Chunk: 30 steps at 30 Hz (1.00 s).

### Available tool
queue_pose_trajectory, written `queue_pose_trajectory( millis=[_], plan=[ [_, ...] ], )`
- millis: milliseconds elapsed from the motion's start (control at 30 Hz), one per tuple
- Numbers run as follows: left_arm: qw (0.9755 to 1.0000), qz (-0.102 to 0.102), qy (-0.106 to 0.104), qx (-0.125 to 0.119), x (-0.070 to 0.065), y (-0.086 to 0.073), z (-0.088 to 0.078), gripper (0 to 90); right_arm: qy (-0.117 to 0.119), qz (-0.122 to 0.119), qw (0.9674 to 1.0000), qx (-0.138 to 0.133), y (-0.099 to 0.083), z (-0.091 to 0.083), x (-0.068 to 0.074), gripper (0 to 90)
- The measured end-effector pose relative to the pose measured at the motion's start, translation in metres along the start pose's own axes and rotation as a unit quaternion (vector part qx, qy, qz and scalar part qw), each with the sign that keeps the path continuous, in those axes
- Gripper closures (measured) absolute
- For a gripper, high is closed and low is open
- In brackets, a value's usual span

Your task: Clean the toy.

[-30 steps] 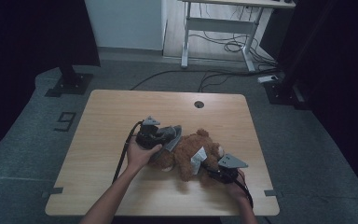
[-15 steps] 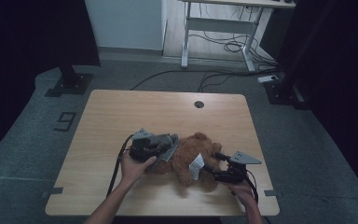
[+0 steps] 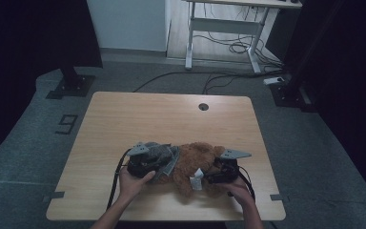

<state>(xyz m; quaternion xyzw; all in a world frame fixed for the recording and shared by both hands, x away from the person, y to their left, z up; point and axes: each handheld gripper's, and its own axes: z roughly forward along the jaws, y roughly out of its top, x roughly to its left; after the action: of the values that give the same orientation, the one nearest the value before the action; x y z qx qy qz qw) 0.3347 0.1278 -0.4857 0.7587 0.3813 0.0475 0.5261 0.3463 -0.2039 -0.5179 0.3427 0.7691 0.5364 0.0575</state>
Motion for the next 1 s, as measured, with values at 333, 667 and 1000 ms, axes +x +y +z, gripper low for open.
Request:
queue_pose_trajectory(
  millis=[333,667,1000],
  plan=[
    [0.9997,0.0,0.01,-0.022,-0.003,-0.005,0.0,77.3,-0.077,-0.102,0.9904,-0.051,-0.002,-0.001,0.018,51.9],
    [0.9994,-0.016,-0.001,-0.031,0.0,0.002,0.006,76.7,-0.13,-0.151,0.9764,-0.083,-0.001,0.0,0.019,55.0],
    [0.999,0.026,-0.017,-0.031,-0.032,0.057,0.013,75.6,-0.167,-0.186,0.9634,-0.097,-0.005,-0.002,0.022,55.9]
  ],
)
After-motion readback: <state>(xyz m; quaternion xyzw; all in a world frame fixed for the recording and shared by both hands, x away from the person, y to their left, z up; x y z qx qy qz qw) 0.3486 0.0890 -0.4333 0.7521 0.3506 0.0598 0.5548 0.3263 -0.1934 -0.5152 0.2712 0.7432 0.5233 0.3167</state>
